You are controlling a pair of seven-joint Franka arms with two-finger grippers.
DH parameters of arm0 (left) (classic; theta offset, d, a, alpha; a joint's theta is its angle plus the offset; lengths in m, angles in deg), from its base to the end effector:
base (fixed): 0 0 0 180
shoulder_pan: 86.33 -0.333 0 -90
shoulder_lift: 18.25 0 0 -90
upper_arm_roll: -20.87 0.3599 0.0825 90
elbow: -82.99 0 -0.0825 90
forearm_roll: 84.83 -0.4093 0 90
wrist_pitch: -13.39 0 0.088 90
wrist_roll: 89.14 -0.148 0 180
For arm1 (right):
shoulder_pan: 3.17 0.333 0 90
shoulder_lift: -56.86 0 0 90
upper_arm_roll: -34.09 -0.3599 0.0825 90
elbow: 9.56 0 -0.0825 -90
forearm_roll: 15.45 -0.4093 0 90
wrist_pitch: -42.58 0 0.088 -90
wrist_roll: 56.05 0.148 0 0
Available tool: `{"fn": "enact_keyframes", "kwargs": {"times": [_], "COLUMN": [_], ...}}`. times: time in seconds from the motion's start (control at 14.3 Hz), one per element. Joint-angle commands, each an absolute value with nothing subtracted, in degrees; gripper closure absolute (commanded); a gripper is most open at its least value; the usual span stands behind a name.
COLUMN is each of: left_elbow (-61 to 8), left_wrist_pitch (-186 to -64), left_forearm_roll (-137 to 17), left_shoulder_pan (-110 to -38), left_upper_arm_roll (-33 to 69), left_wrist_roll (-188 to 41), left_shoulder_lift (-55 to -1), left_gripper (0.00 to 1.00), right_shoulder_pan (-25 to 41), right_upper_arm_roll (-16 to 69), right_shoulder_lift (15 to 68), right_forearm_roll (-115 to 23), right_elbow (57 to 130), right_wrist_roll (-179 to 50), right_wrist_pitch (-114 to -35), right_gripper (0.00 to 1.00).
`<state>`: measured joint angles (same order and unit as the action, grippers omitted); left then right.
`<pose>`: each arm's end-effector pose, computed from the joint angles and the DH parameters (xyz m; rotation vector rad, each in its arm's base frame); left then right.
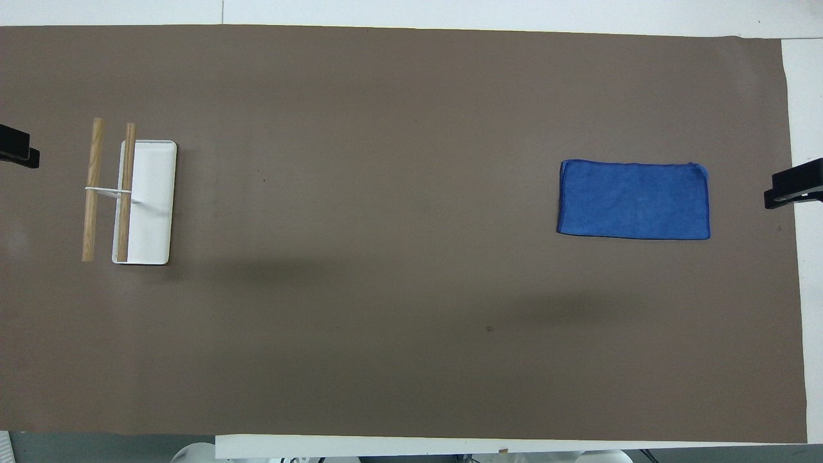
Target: Right arm passes towel to left arm to hang
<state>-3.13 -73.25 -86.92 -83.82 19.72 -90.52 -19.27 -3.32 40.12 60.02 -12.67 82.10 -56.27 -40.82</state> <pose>0.5794 -0.0314 0.6455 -3.1025 0.1335 0.0124 0.5400 -0.0678 0.6348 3.0963 -0.1659 -0.1420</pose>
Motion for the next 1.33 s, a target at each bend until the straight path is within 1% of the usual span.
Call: {"fn": "enact_keyframes", "kwargs": {"times": [0.0, 0.84, 1.05, 1.12, 1.26], "left_elbow": [-4.9, -5.4, -5.4, -5.4, -5.4], "left_wrist_pitch": [-74.2, -73.6, -73.6, -73.6, -73.6], "left_forearm_roll": [-86.1, -86.3, -86.3, -86.3, -86.3], "left_shoulder_pan": [-84.1, -84.4, -84.2, -84.2, -84.3], "left_upper_arm_roll": [19.8, 19.7, 19.7, 19.7, 19.7], "left_wrist_roll": [-91.9, -91.4, -91.4, -91.4, -91.4], "left_shoulder_lift": [-17.8, -17.5, -17.5, -17.5, -17.5], "left_gripper": [0.0, 0.0, 0.0, 0.0, 0.0], "right_shoulder_pan": [-3.4, -3.3, -3.2, -3.2, -3.1], "right_upper_arm_roll": [40.2, 40.1, 40.0, 40.0, 40.0], "right_shoulder_lift": [61.5, 61.8, 61.1, 60.2, 58.0], "right_forearm_roll": [-13.9, -14.1, -14.4, -14.7, -16.2], "right_elbow": [84.2, 84.7, 84.8, 85.6, 89.2], "right_wrist_roll": [-57.5, -56.9, -56.9, -56.9, -56.9], "right_wrist_pitch": [-42.1, -42.7, -45.1, -47.2, -53.8], "right_gripper": [0.0, 0.0, 0.0, 0.0, 0.0]}}
